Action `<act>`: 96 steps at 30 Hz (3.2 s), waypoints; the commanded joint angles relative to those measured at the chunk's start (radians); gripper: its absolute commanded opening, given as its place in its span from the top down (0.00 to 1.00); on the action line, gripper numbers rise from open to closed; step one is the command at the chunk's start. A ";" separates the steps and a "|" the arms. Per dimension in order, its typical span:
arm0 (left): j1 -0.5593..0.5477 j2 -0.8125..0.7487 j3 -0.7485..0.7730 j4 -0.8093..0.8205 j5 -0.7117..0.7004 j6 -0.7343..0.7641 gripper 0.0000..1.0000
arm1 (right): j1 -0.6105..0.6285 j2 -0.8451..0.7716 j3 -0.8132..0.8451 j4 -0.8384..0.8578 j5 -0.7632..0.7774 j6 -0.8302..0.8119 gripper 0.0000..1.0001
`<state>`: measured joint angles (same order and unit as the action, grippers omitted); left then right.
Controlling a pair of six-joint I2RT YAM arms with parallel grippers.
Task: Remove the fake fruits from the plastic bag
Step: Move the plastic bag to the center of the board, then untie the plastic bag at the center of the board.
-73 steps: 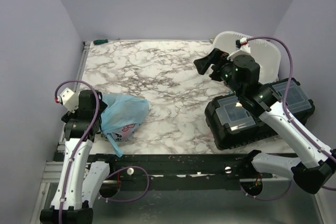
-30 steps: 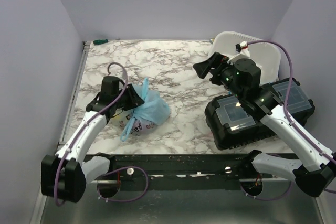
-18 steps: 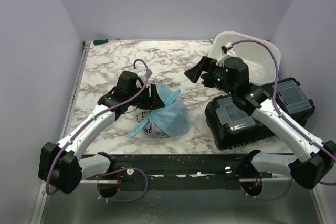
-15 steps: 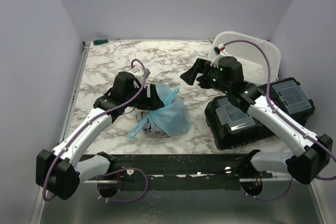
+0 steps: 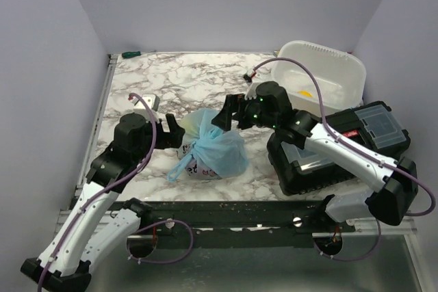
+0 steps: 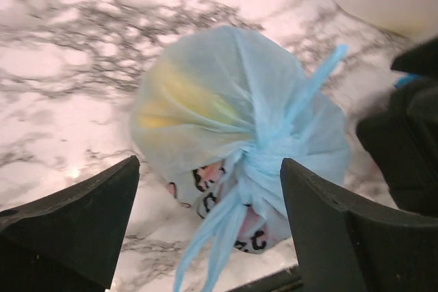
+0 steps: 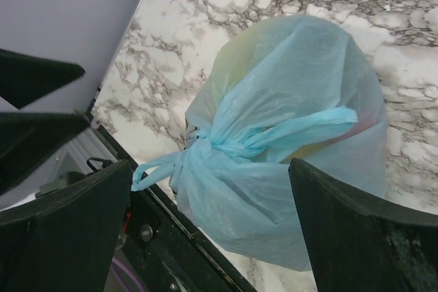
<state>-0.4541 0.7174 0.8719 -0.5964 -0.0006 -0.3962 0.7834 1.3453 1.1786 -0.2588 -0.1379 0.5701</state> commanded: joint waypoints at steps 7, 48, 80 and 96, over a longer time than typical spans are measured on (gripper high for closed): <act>0.000 -0.017 0.052 -0.015 -0.300 0.039 0.07 | 0.195 0.116 0.086 -0.073 0.255 -0.089 0.01; -0.001 0.074 -0.083 0.152 0.198 0.215 0.11 | 0.434 0.149 -0.190 0.277 0.687 -0.214 0.82; -0.041 0.305 -0.018 0.067 0.271 0.255 0.50 | 0.426 0.012 -0.343 0.483 0.470 -0.260 0.99; -0.052 0.331 0.015 0.025 0.091 0.249 1.00 | 0.425 -0.004 -0.354 0.493 0.478 -0.265 0.99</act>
<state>-0.4999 1.0924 0.8677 -0.5690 0.2214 -0.1478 1.2091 1.3724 0.8177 0.2108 0.3172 0.3080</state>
